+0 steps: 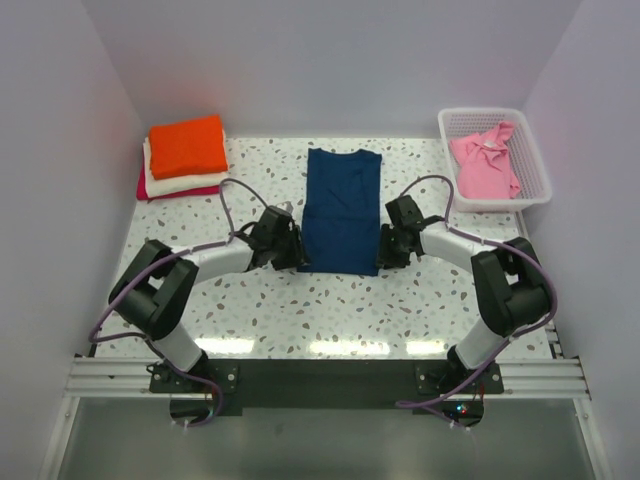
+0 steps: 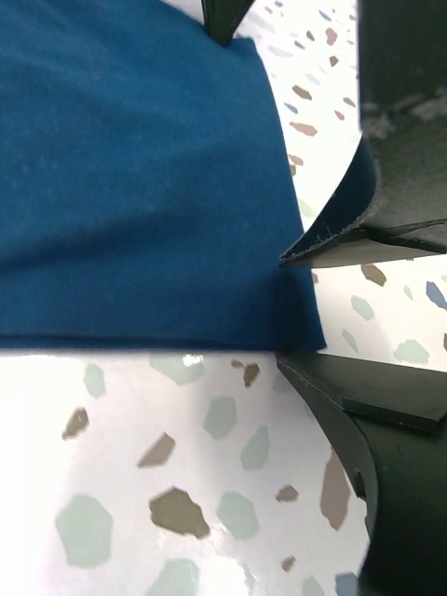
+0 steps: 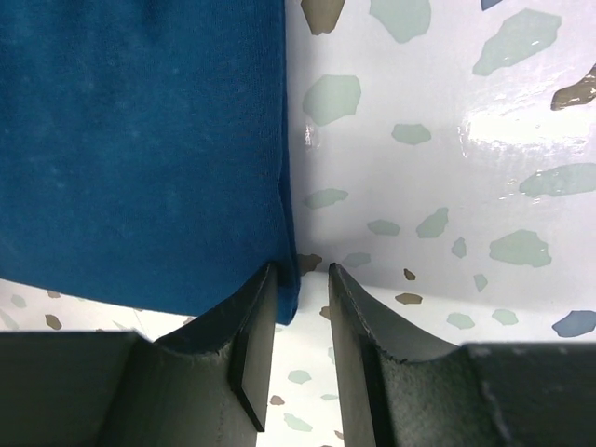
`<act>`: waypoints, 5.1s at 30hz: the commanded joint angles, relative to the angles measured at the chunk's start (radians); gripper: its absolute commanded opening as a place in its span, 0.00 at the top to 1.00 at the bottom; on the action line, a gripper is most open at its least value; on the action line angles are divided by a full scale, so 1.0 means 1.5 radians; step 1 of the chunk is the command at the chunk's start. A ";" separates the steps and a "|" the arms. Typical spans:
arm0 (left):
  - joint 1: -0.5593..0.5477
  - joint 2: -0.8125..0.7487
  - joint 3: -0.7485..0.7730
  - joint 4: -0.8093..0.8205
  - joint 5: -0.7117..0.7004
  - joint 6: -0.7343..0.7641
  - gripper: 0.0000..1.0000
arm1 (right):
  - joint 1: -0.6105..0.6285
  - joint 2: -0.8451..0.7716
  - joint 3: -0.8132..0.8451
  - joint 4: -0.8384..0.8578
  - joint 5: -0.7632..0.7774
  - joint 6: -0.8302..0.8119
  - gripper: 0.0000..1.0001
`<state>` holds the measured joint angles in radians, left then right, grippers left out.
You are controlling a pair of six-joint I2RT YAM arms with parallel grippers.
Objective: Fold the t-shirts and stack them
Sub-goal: Fold the tshirt
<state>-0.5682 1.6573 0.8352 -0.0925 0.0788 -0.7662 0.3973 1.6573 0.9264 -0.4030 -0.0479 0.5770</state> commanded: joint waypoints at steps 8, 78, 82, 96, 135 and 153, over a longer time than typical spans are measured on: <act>0.000 -0.041 -0.035 -0.063 -0.043 0.015 0.52 | -0.002 -0.005 -0.032 0.008 0.016 -0.002 0.64; -0.049 -0.072 0.068 -0.071 0.018 0.041 0.96 | 0.055 -0.128 0.073 -0.049 -0.041 -0.030 0.71; -0.036 -0.016 0.099 -0.047 0.024 0.034 0.98 | 0.054 -0.069 0.116 -0.035 -0.026 -0.048 0.72; 0.023 0.080 0.123 -0.028 0.027 0.047 0.99 | 0.015 0.070 0.173 -0.033 -0.012 -0.082 0.75; 0.064 0.037 0.005 -0.022 0.002 0.038 1.00 | 0.004 0.051 -0.010 0.036 -0.013 0.026 0.80; 0.080 -0.038 0.091 -0.078 0.034 0.083 0.59 | -0.041 -0.036 0.085 -0.077 -0.044 -0.013 0.63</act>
<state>-0.4595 1.6833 0.9260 -0.1829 0.1249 -0.6697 0.3420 1.6947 1.0206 -0.4564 -0.1146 0.5774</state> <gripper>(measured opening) 0.375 0.355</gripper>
